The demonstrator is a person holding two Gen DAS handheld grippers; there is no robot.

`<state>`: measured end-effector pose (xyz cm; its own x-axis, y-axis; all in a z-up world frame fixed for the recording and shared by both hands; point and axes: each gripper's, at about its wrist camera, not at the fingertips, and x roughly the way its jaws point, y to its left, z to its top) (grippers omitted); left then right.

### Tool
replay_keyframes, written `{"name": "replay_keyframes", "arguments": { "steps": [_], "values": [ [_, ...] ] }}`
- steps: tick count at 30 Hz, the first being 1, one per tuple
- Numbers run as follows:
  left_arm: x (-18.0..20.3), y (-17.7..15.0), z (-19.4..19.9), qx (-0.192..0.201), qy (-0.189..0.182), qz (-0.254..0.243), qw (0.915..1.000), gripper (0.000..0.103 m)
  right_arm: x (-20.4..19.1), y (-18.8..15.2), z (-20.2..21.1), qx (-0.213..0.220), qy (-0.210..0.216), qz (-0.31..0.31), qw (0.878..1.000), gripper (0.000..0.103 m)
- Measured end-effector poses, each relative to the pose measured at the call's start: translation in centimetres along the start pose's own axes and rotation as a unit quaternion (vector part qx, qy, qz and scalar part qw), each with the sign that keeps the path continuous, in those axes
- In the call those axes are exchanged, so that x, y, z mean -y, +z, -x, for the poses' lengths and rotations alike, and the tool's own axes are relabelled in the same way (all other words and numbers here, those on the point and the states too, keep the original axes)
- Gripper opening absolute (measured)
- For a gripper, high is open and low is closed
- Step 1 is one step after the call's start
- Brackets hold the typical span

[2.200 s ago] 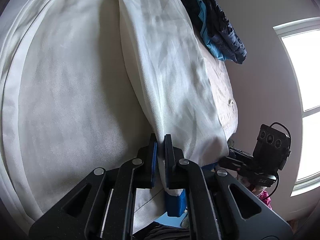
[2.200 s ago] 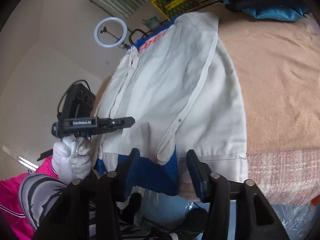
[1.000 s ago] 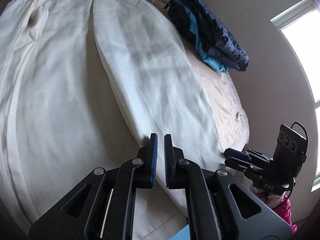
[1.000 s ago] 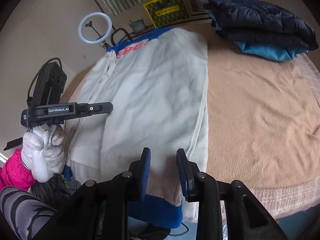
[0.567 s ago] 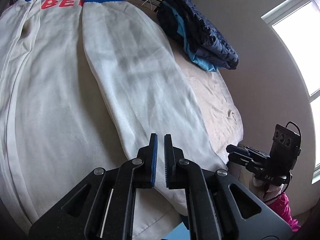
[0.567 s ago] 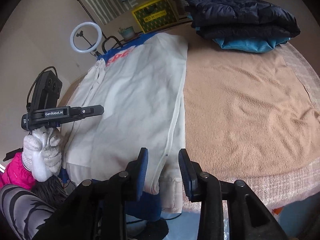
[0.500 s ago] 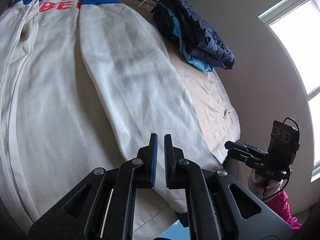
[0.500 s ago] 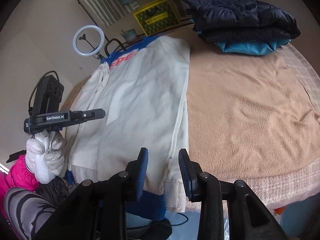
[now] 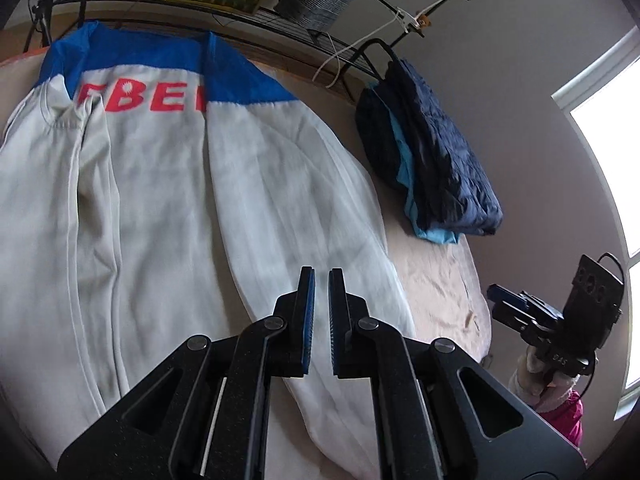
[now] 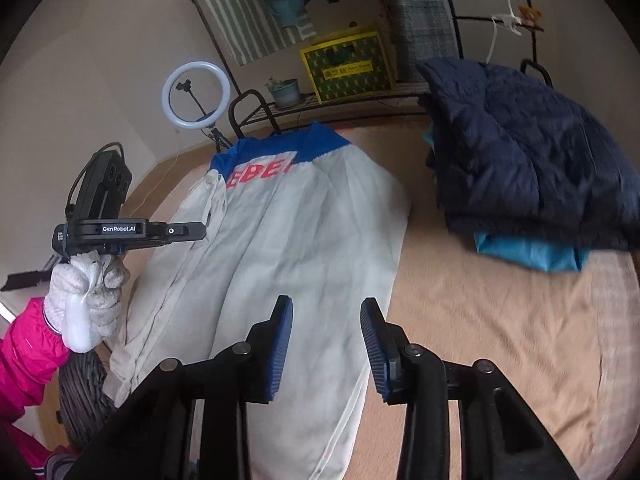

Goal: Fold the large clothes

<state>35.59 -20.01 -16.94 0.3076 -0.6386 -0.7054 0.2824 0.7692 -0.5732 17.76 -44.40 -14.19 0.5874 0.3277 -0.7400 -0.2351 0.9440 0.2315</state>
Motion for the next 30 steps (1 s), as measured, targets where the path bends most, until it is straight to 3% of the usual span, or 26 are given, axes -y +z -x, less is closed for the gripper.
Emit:
{"name": "replay_keyframes", "arguments": {
  "steps": [6, 12, 15, 19, 22, 23, 24, 27, 30],
  "values": [
    [-2.0, 4.2, -4.6, 0.009, 0.02, 0.011, 0.9997, 0.003, 0.6, 6.7, -8.0, 0.002, -0.005, 0.018, 1.0, 0.032],
    [-4.6, 5.9, -9.8, -0.014, 0.037, 0.013, 0.9991, 0.003, 2.5, 9.3, -17.4, -0.03, 0.003, -0.005, 1.0, 0.032],
    [-5.9, 6.4, -11.7, -0.023, 0.051, 0.015, 0.9983, 0.003, 3.4, 10.1, -20.9, -0.047, -0.023, -0.01, 0.999, 0.03],
    [-7.1, 7.7, -13.2, -0.001, 0.052, 0.024, 0.9984, 0.003, 4.9, 11.3, -24.5, -0.06, -0.102, -0.01, 0.993, 0.024],
    [-7.0, 8.3, -13.9, 0.024, 0.064, 0.013, 0.9976, 0.003, 5.4, 12.2, -25.5, -0.048, -0.137, -0.014, 0.989, 0.027],
    [-6.9, 8.4, -14.0, 0.028, 0.071, 0.007, 0.997, 0.003, 5.4, 12.4, -25.8, -0.053, -0.153, -0.006, 0.987, 0.038],
    [-6.5, 8.4, -14.0, 0.027, 0.079, 0.002, 0.9965, 0.003, 5.3, 12.6, -25.8, -0.055, -0.155, -0.003, 0.986, 0.04],
    [-5.7, 8.1, -13.3, 0.01, 0.077, -0.007, 0.9969, 0.003, 5.3, 12.7, -23.7, -0.054, -0.156, -0.014, 0.986, 0.037],
    [-4.1, 7.1, -10.7, 0.02, 0.056, -0.025, 0.9979, 0.003, 4.7, 11.8, -19.1, -0.03, -0.127, -0.02, 0.991, 0.036]
  ]
}}
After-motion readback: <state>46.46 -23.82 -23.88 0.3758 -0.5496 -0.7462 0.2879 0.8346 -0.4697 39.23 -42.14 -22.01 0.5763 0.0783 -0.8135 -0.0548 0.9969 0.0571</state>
